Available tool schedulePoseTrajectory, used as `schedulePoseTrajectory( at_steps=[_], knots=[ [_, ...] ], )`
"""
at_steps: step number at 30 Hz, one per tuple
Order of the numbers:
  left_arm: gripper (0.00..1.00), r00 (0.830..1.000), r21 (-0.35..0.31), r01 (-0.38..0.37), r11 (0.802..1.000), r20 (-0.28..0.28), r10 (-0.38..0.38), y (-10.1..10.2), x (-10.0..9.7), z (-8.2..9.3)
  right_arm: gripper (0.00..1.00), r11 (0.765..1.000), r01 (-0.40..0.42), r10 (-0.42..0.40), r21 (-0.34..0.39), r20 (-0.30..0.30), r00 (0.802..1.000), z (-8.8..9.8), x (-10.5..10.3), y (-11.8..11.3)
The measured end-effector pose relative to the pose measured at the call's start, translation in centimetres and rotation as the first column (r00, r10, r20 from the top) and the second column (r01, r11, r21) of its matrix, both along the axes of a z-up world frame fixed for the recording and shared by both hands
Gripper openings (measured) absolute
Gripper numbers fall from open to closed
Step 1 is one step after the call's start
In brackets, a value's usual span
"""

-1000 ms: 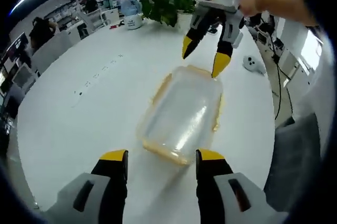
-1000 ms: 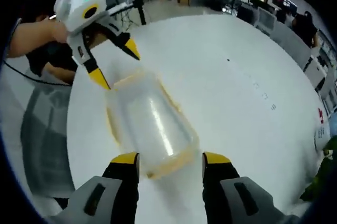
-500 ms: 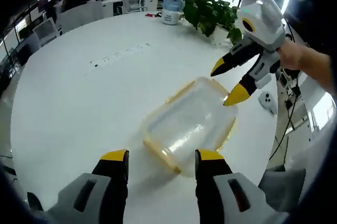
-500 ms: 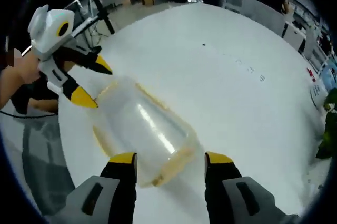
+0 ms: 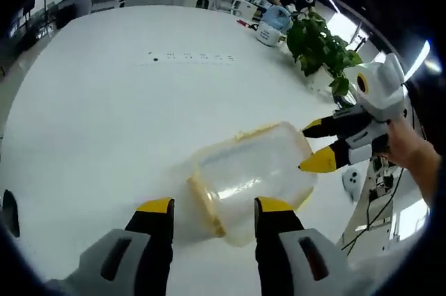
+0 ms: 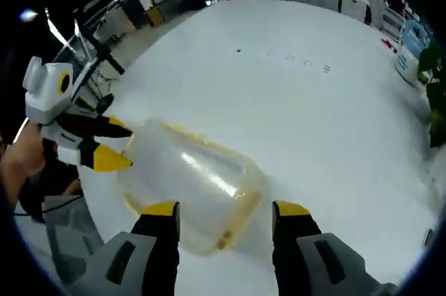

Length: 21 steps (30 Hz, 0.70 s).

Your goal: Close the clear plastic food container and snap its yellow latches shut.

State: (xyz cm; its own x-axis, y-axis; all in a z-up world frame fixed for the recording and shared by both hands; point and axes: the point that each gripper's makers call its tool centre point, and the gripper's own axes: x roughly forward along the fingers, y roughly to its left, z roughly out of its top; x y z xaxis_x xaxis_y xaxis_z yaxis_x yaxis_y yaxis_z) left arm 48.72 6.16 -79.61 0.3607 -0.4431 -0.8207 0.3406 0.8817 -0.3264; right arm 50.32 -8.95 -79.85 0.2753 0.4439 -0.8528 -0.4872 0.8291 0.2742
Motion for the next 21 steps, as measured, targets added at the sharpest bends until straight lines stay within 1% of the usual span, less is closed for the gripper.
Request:
schedulePoseTrajectory(
  at_steps=[1, 2, 5, 6, 8, 10, 11, 12, 15, 18, 21],
  knots=[
    [0.47, 1.000, -0.003, 0.000, 1.000, -0.003, 0.000, 0.0, 0.0, -0.1, 0.53, 1.000, 0.015, -0.015, 0.006, -0.007, 1.000, 0.0, 0.0, 0.0],
    [0.47, 0.999, -0.023, -0.022, 0.999, -0.027, 0.021, -0.3, -0.3, -0.1, 0.53, 1.000, 0.021, -0.021, 0.016, -0.012, 1.000, -0.1, -0.1, 0.1],
    [0.46, 1.000, -0.025, -0.027, 0.999, -0.017, 0.026, -0.3, -0.1, -0.1, 0.53, 0.998, 0.048, -0.047, 0.036, -0.031, 0.998, -0.2, -0.3, 0.3],
    [0.45, 0.999, -0.042, -0.036, 0.998, -0.025, 0.035, -0.3, 0.0, -0.2, 0.53, 0.996, 0.072, -0.069, 0.053, -0.052, 0.996, -0.2, -0.5, 0.4],
    [0.43, 0.998, -0.063, -0.053, 0.997, -0.047, 0.050, -0.6, -0.1, -0.2, 0.52, 0.996, 0.074, -0.071, 0.059, -0.052, 0.996, -0.3, -0.4, 0.6],
    [0.40, 0.998, -0.069, -0.044, 0.997, -0.046, 0.041, -0.8, -0.1, 0.0, 0.50, 0.994, 0.077, -0.073, 0.071, -0.065, 0.995, -0.2, -0.6, 0.9],
    [0.37, 0.998, -0.081, -0.035, 0.996, -0.050, 0.031, -1.1, -0.2, 0.0, 0.49, 0.994, 0.078, -0.073, 0.072, -0.069, 0.995, -0.2, -0.6, 0.9],
    [0.38, 0.998, -0.070, -0.045, 0.997, -0.055, 0.041, -1.0, -0.2, -0.1, 0.49, 0.995, 0.079, -0.075, 0.067, -0.067, 0.995, -0.2, -0.6, 0.9],
    [0.37, 0.997, -0.080, -0.054, 0.995, -0.060, 0.049, -1.1, -0.1, -0.2, 0.49, 0.994, 0.086, -0.081, 0.068, -0.068, 0.994, -0.3, -0.6, 1.0],
    [0.36, 0.998, -0.069, -0.040, 0.997, -0.041, 0.037, -1.2, -0.2, -0.1, 0.48, 0.993, 0.095, -0.090, 0.072, -0.069, 0.994, -0.4, -0.6, 1.1],
    [0.34, 0.999, -0.075, -0.039, 0.996, -0.039, 0.036, -1.1, -0.2, -0.2, 0.47, 0.991, 0.103, -0.098, 0.081, -0.060, 0.993, -0.4, -0.7, 1.2]
  ],
)
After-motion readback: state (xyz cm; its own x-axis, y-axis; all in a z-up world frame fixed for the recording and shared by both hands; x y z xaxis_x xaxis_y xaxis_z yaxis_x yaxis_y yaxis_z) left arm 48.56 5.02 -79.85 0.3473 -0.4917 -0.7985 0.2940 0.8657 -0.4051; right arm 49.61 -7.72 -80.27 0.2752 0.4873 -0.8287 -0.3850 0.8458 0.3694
